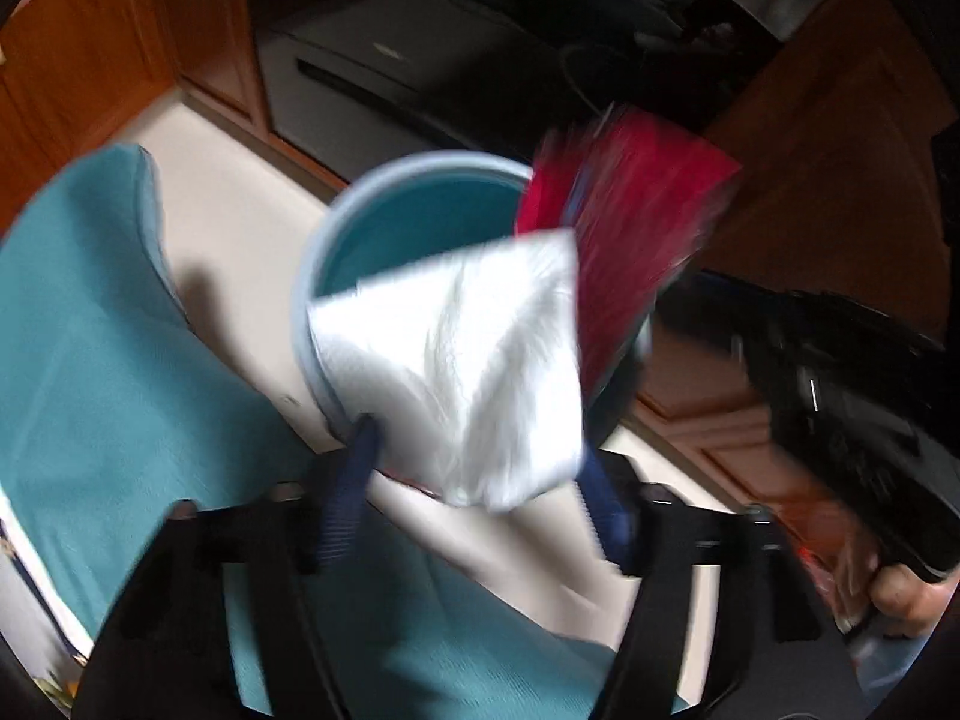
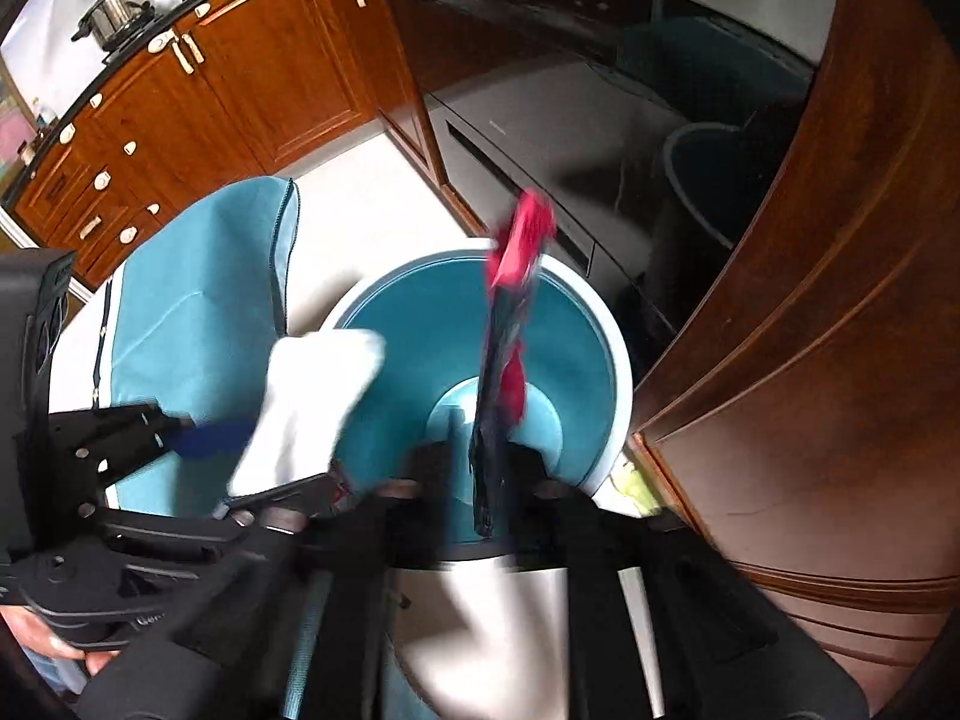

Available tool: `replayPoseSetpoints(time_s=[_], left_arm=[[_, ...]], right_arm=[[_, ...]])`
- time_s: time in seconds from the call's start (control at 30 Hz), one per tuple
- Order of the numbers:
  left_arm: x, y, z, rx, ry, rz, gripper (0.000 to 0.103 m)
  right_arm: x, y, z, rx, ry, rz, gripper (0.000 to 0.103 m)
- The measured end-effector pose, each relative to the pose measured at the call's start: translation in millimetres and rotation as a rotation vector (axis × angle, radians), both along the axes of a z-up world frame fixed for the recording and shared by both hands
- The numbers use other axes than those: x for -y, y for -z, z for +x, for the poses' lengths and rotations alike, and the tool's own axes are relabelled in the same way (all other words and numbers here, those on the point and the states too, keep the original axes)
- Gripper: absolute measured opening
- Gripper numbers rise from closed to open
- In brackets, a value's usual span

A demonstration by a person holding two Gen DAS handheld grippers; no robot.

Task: Collect trash
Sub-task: 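Carry both items over the teal bin and open both tools to drop them, then grasp the red-yellow chip bag with the left tool while the right tool grasps a white tissue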

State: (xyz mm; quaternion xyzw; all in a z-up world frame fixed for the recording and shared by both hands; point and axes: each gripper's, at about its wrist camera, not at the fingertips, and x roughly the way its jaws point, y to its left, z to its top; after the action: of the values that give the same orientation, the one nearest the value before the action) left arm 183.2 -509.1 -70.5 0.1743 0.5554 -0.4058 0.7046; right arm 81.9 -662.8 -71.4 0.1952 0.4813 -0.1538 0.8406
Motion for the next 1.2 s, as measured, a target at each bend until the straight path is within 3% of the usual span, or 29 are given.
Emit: replayPoseSetpoints(time_s=[0.03,0.07,0.2,0.4,0.7,0.8,0.9,1.2], left_arm=[[1.2,0.9,2.1,0.008,-0.011,0.005,0.074],[-0.4,2.6,5.5,-0.002,-0.025,0.014,0.076],[-6.6,4.8,10.8,-0.028,-0.043,0.021,0.077],[-23.5,-3.6,4.7,0.016,-0.052,0.048,0.082],[-65.7,-57.6,-32.4,0.104,-0.070,0.040,0.090],[-100.0,-84.1,-51.2,0.163,-0.079,0.022,0.099],[-135.5,-98.0,-63.0,0.196,-0.098,0.005,0.099],[-296.6,-119.2,-91.4,0.234,-0.193,-0.040,0.099]], right_arm=[[0.9,-1.8,-1.1,0.005,0.016,-0.012,0.086],[1.4,-4.3,-2.7,0.016,0.023,-0.021,0.088],[-0.6,-8.6,-1.1,-0.007,0.029,-0.018,0.088],[-19.1,-17.2,-1.3,-0.043,-0.009,-0.042,0.088],[-74.8,-60.3,-25.8,-0.006,-0.092,-0.049,0.091],[-107.5,-77.5,-36.7,0.018,-0.148,-0.059,0.091],[-143.4,-93.8,-46.4,0.038,-0.215,-0.069,0.093],[-257.1,-127.4,-65.7,0.065,-0.400,-0.039,0.094]])
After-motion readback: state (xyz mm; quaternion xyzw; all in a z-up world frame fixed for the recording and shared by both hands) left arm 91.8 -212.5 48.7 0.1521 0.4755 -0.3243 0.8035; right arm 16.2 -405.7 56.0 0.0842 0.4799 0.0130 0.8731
